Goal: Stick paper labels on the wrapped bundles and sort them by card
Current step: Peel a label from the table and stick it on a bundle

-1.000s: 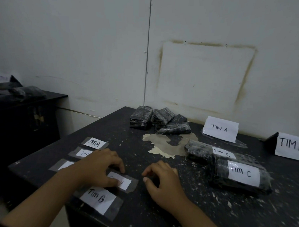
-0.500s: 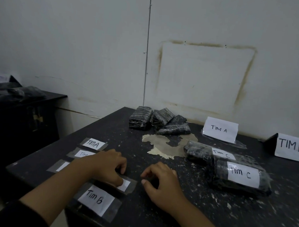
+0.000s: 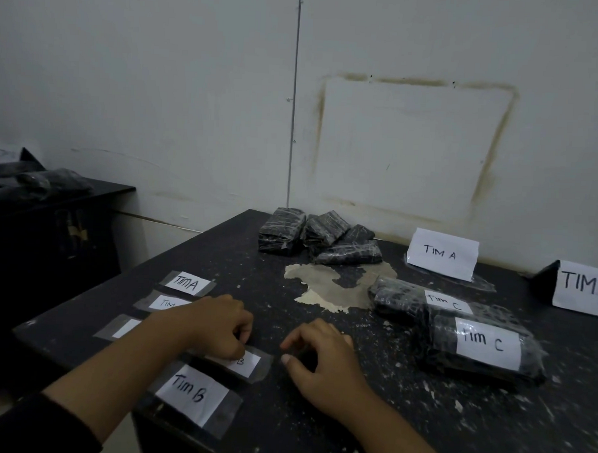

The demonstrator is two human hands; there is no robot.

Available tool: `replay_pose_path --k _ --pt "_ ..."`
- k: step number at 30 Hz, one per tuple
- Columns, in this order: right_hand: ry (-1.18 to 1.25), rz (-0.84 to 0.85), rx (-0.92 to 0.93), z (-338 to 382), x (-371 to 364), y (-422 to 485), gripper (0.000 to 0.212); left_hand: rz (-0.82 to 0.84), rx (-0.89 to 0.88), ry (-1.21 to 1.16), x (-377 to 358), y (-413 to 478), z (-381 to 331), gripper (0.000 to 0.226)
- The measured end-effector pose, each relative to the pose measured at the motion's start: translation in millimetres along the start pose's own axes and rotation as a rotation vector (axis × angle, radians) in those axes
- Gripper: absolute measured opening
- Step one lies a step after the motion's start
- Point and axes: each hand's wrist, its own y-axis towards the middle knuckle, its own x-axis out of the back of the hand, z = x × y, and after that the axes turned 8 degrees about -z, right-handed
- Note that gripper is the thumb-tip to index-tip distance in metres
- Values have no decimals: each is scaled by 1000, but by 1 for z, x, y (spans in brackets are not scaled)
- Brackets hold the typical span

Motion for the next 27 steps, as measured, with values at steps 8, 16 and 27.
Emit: replay_pose_path --k 8,16,27 --pt "13 17 -7 2 2 -1 8 -16 1 10 1 -4 -2 12" --pt "26 27 -9 4 3 -1 8 -21 13 -51 4 -10 -5 18" --pt "25 32 -13 3 2 -1 8 -54 4 -42 5 -9 -7 10"
